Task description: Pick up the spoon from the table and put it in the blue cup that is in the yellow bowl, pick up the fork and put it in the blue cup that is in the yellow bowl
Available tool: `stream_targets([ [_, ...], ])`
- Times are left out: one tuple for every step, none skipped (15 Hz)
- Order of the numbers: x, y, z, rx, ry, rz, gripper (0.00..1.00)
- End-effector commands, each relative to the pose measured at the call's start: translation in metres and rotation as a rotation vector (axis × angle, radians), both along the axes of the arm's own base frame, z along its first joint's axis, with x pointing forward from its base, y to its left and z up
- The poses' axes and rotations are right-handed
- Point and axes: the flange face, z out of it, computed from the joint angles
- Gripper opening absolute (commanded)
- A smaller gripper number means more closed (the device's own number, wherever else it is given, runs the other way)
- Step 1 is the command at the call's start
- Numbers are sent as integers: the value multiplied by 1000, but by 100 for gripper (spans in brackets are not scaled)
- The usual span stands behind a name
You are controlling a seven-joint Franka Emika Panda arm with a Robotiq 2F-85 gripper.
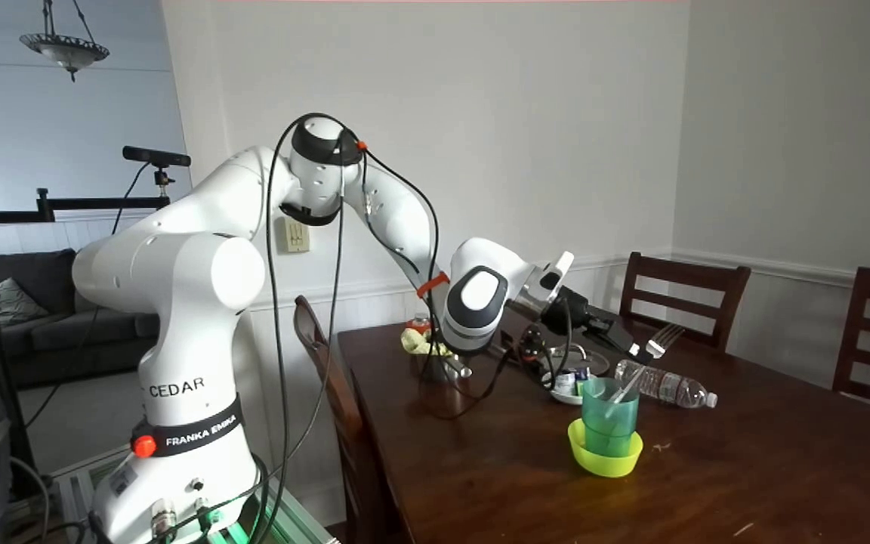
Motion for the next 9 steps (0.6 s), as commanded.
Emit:
stream_targets([
  [4,-5,-6,6,-7,12,29],
  [5,-6,-7,9,-6,13,34],
  [6,-5,-8,12,-5,16,42],
  [6,-5,-9,13,-4,20,48],
  [7,-4,-9,14,-3,25,56],
  [8,-3,-9,15,-4,31,63],
  [8,-1,-8,14,-6,36,69],
  [8,0,-7,13,-7,43,77],
  [8,2,-3,14,-8,50,83],
])
